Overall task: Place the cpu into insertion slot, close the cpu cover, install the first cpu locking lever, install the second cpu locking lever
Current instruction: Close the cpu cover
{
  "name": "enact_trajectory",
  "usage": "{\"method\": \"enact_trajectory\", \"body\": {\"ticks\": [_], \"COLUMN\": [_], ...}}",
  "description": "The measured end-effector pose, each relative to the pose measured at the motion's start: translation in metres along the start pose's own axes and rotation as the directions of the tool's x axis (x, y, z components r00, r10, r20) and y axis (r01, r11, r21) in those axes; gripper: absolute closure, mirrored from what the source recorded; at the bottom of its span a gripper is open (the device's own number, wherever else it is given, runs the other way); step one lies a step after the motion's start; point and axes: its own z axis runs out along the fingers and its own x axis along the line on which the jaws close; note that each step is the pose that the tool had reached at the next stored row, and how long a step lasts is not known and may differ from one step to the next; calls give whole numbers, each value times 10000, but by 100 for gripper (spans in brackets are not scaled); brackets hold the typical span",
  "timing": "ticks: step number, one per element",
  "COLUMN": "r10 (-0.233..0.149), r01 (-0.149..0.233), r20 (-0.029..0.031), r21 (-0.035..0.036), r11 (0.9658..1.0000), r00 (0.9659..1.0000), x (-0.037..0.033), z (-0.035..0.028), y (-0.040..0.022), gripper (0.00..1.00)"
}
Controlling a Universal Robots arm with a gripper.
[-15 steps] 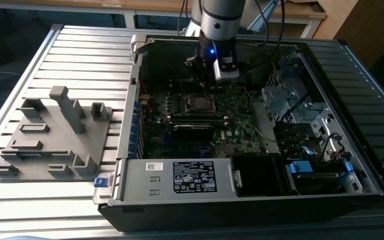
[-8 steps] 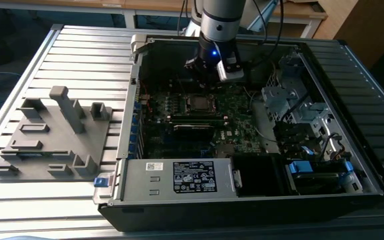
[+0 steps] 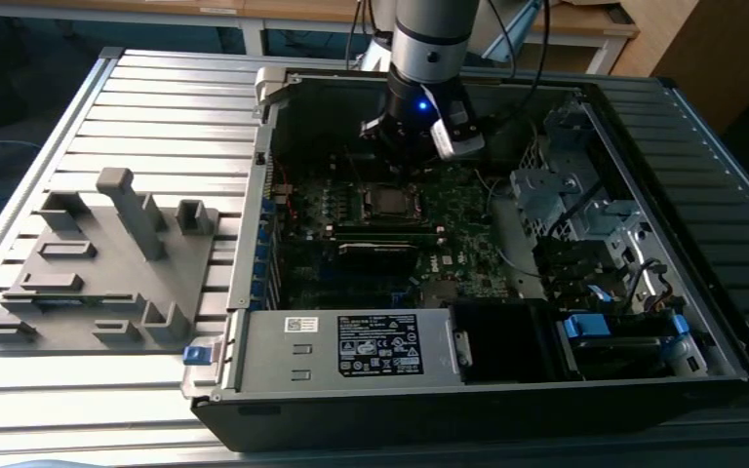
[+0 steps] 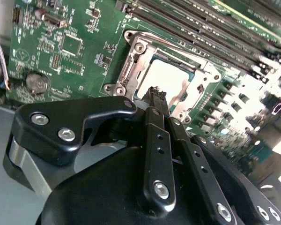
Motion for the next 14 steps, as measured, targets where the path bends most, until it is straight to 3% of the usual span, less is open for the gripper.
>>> {"method": "enact_trajectory", "body": {"ticks": [2, 4, 6, 9, 14], "r10": [-265, -305, -264, -95, -91], "r01": [265, 305, 264, 94, 89], "r20": [3, 14, 31, 50, 120], "r21": [21, 123, 169, 177, 172], "r11": [9996, 9995, 9995, 9998, 9998], "r00": [9997, 9995, 9996, 9999, 9999], "x": [1, 5, 11, 26, 118], "z": [2, 1, 2, 4, 19], "y": [1, 0, -1, -2, -12], "gripper": [90, 90, 90, 90, 90]}}
